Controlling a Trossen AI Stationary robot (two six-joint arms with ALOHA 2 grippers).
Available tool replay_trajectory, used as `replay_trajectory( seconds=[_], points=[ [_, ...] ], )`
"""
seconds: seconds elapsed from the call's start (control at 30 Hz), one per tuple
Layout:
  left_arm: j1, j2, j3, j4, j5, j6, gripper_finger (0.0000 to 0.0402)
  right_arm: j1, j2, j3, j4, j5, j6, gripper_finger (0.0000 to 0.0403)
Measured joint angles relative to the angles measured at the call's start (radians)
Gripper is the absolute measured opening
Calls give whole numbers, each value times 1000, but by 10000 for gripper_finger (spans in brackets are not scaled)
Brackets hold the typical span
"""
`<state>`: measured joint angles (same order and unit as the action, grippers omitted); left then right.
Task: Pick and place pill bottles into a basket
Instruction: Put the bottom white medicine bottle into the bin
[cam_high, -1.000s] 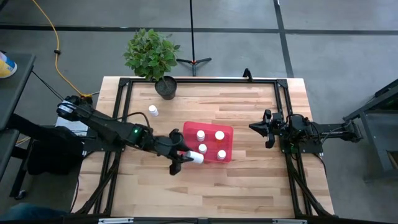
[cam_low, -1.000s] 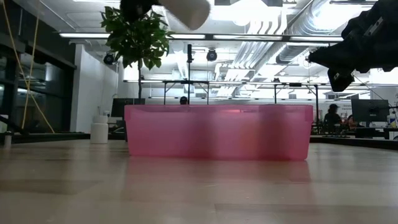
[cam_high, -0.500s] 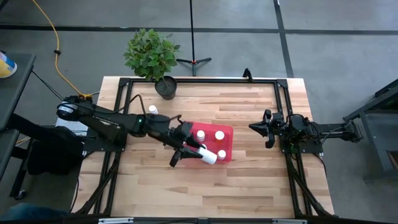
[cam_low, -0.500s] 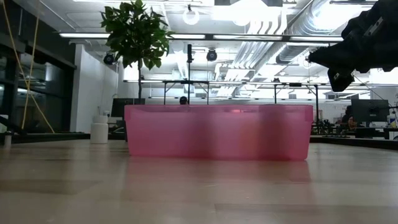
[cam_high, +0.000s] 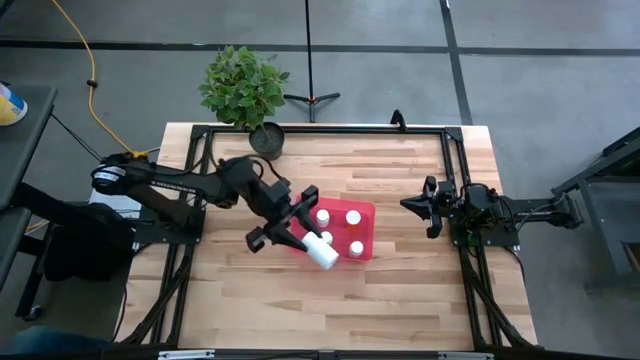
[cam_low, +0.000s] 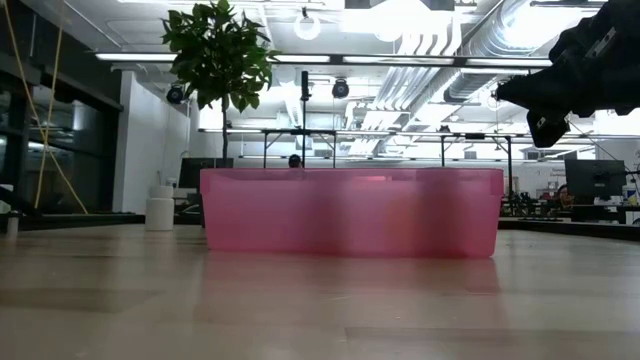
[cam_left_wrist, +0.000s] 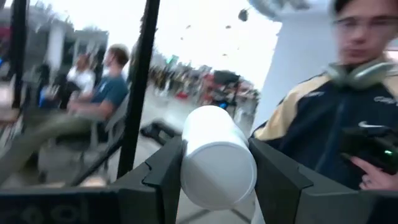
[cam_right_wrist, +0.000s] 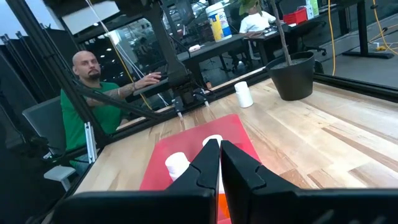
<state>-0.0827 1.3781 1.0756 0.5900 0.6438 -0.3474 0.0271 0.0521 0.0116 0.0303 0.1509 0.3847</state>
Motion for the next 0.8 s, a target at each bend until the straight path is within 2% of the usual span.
replay_trajectory(
  seconds=[0.13,0.4,0.53,0.8],
  points=[
    [6,-1,0,72,53,0,195,0,0,0,0,0,0,7],
    [5,0,0,57,104,-24,195,0,0,0,0,0,9,7],
    [5,0,0,10,77,-24,195,0,0,0,0,1,10,7],
    [46,0,0,-206,-9,-81,195,0,0,0,1,8,3,7]
  ],
)
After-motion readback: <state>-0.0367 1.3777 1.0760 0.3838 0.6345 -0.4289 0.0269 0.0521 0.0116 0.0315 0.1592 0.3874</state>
